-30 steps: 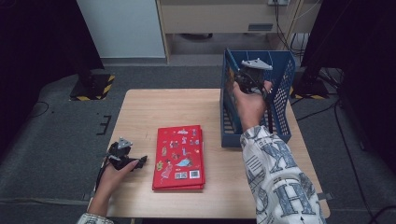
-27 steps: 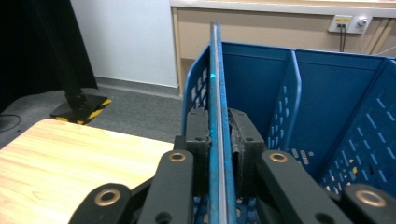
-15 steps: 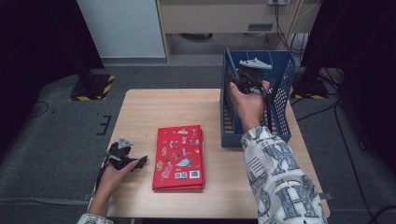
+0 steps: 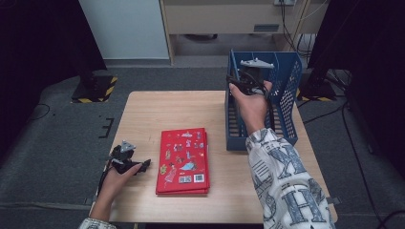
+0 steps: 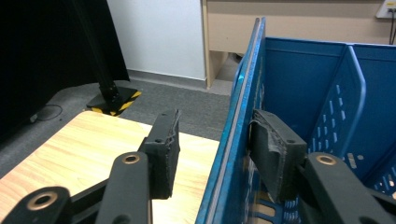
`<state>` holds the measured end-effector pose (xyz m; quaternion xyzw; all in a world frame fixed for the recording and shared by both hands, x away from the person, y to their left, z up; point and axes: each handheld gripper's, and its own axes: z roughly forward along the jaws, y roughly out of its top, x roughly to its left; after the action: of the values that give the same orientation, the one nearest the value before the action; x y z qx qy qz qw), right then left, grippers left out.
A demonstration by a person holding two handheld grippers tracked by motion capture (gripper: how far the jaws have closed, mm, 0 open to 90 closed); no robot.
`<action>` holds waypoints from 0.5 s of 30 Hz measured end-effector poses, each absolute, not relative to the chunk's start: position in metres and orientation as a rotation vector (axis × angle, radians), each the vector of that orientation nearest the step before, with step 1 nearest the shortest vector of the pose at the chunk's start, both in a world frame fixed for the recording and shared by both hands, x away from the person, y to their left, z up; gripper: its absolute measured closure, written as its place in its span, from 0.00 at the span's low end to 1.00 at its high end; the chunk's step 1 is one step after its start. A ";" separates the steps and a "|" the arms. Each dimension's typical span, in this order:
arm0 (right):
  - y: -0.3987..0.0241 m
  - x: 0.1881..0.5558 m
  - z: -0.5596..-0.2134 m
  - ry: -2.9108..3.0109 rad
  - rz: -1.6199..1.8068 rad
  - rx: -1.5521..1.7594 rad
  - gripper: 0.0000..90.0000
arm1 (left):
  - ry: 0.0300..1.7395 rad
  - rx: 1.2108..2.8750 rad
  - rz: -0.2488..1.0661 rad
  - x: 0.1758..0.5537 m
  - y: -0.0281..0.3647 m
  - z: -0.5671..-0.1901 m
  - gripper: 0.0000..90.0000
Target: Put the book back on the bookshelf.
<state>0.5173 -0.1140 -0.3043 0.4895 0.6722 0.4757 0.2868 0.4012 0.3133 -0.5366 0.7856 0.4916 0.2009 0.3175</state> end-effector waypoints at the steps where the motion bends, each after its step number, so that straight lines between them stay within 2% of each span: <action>1: -0.113 0.517 -0.303 1.805 1.287 1.303 0.58 | 1.293 2.065 0.530 0.401 0.313 -0.537 0.00; 15: -0.107 0.517 -0.303 1.839 1.300 1.282 0.51 | 1.292 2.066 0.529 0.401 0.313 -0.537 0.00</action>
<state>0.5173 -0.1069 -0.3034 0.4760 0.6830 0.4828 0.2717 0.4012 0.3131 -0.5368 0.7854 0.4912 0.2011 0.3185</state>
